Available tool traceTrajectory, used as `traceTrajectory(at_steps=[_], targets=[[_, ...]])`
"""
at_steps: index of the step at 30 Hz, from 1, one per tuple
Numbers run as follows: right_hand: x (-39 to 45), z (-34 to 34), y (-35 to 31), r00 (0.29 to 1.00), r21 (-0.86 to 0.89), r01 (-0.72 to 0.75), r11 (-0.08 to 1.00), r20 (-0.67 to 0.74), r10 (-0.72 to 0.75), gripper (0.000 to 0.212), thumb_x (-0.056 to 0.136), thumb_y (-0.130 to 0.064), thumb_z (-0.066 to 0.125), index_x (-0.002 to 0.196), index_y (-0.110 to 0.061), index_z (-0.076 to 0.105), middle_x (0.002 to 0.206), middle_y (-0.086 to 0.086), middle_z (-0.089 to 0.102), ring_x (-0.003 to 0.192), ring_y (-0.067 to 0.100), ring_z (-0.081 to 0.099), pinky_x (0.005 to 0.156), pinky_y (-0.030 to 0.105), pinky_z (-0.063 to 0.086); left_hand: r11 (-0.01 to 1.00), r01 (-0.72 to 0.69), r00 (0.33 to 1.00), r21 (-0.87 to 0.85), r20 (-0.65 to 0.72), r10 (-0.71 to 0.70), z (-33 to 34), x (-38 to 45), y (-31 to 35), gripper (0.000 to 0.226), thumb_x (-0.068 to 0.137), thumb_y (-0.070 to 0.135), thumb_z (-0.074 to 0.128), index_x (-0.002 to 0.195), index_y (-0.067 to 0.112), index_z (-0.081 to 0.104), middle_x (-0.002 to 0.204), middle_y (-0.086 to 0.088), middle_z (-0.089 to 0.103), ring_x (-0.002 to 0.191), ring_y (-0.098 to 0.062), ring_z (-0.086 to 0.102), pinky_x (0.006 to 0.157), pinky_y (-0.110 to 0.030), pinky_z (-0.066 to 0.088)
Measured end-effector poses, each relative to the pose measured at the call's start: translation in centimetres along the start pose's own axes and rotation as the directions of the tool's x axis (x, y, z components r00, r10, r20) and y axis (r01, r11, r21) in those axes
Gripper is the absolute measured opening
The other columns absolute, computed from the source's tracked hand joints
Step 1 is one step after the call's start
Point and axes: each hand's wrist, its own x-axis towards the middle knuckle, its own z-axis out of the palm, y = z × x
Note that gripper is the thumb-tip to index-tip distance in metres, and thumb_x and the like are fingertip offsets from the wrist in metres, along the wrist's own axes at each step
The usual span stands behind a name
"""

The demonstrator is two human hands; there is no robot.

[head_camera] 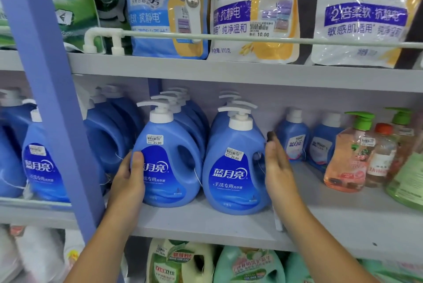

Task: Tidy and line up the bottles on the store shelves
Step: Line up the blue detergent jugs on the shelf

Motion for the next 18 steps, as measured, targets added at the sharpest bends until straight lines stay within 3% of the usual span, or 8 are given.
traceTrajectory(at_steps=[2,5,6,8,11,14,18], targets=[[-0.8,0.1,0.0,0.987,-0.146,0.161,0.976,0.033,-0.158,0.072,0.092,-0.043,0.063,0.156,-0.033,0.033,0.137,-0.035,0.045,0.109,-0.027,0.05,0.085,0.001,0.047,1.0,-0.003,1.0,0.018,0.026,0.002,0.0,-0.3,0.4,0.038,0.103,0.056,0.039,0.134,0.038,0.051,0.111,0.023,0.065,0.091,0.01,0.063,0.069,-0.016,0.049],[-2.2,-0.6,0.1,0.97,-0.355,0.242,0.903,0.107,-0.217,0.114,0.067,-0.05,0.083,0.16,-0.036,0.019,0.151,-0.029,0.036,0.131,-0.023,0.036,0.101,0.005,0.039,0.997,-0.038,0.998,0.066,0.042,0.036,0.2,-1.0,0.8,0.04,0.104,0.053,0.04,0.141,0.039,0.045,0.117,0.024,0.061,0.088,0.018,0.061,0.069,-0.011,0.047],[-3.0,-0.7,0.1,0.958,-0.435,0.286,0.854,0.151,-0.244,0.123,0.062,-0.053,0.088,0.16,-0.04,0.013,0.155,-0.029,0.026,0.138,-0.019,0.026,0.105,0.007,0.032,0.992,-0.08,0.997,0.102,0.031,0.077,0.3,-1.4,0.9,0.045,0.102,0.052,0.045,0.145,0.039,0.041,0.125,0.021,0.059,0.093,0.019,0.059,0.073,-0.009,0.047],[-4.3,-0.4,0.3,0.94,-0.547,0.342,0.764,0.19,-0.285,0.135,0.058,-0.048,0.094,0.155,-0.053,0.0,0.153,-0.032,0.014,0.141,-0.015,0.016,0.106,0.01,0.027,0.96,-0.188,0.982,0.207,0.043,0.183,0.5,-1.9,0.8,0.078,0.089,0.048,0.067,0.154,0.04,0.027,0.146,0.017,0.043,0.114,0.008,0.054,0.09,-0.017,0.047],[-4.8,0.3,0.8,0.946,-0.559,0.319,0.765,0.139,-0.293,0.138,0.061,-0.041,0.096,0.146,-0.066,-0.009,0.148,-0.03,0.014,0.136,-0.007,0.023,0.102,0.011,0.034,0.894,-0.257,0.966,0.368,0.129,0.224,0.5,-1.8,0.3,0.117,0.072,0.036,0.088,0.159,0.037,0.01,0.144,0.024,0.025,0.127,-0.001,0.039,0.096,-0.022,0.04],[-5.0,0.5,1.4,0.954,-0.51,0.288,0.811,0.083,-0.287,0.134,0.064,-0.034,0.096,0.139,-0.073,-0.008,0.138,-0.034,0.014,0.123,-0.029,0.022,0.085,-0.01,0.03,0.889,-0.292,0.956,0.353,0.137,0.259,0.4,-1.4,-0.1,0.12,0.069,0.037,0.09,0.158,0.037,0.01,0.143,0.023,0.025,0.129,-0.002,0.039,0.096,-0.021,0.041],[-5.2,0.3,1.5,0.953,-0.524,0.291,0.801,0.09,-0.288,0.132,0.066,-0.035,0.095,0.14,-0.073,-0.008,0.136,-0.037,0.013,0.123,-0.035,0.017,0.088,-0.007,0.032,0.889,-0.307,0.951,0.34,0.14,0.275,0.3,-1.2,-0.4,0.121,0.068,0.039,0.09,0.158,0.036,0.009,0.149,0.018,0.026,0.131,-0.004,0.038,0.101,-0.027,0.042]])
